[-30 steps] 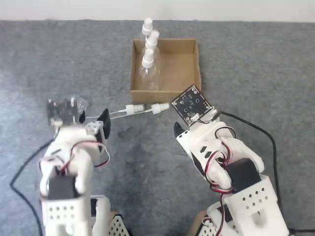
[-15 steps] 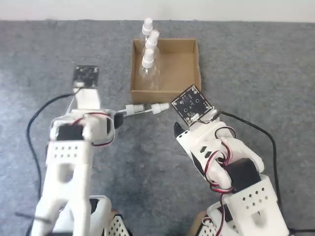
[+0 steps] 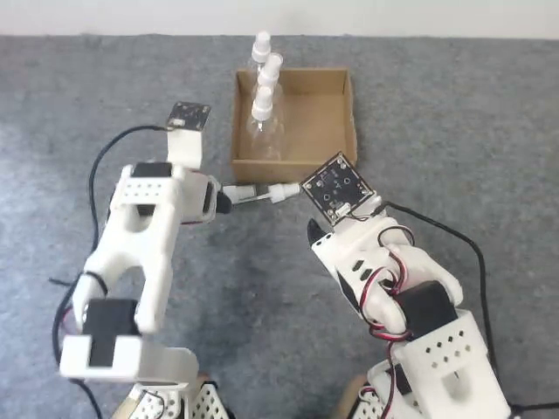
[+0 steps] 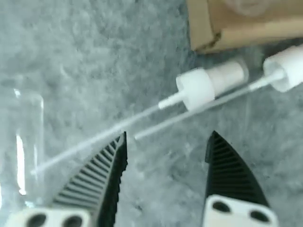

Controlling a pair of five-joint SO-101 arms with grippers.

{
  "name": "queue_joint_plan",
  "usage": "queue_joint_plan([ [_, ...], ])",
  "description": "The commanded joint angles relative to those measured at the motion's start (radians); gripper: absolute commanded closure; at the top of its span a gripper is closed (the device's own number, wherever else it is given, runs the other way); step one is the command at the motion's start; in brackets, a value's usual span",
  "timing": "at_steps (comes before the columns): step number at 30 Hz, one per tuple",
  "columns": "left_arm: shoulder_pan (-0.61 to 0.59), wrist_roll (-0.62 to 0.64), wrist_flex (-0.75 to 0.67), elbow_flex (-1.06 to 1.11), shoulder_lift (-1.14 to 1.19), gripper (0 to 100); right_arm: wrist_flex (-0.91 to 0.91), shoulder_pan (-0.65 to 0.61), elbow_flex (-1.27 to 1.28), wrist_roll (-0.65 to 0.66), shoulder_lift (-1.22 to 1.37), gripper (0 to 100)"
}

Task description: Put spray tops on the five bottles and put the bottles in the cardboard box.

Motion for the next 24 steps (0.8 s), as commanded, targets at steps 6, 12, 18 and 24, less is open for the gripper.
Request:
queue_joint_plan([
  [6,0.012,-0.078,0.118,-0.323,0.144,75,-0.033,0.015,-0.012,-0.009,-0.022,88.3],
  [12,0.005,-0.141,0.115,-0.372,0.269,75,-0.031,0.015,-0.012,-0.009,-0.022,88.3],
  [18,0.006,-0.221,0.114,-0.371,0.318,85,-0.031,0.015,-0.012,-0.009,-0.019,88.3],
  [24,0.006,-0.216,0.166,-0.366,0.319,87,-0.031,0.015,-0.012,-0.008,-0.019,88.3],
])
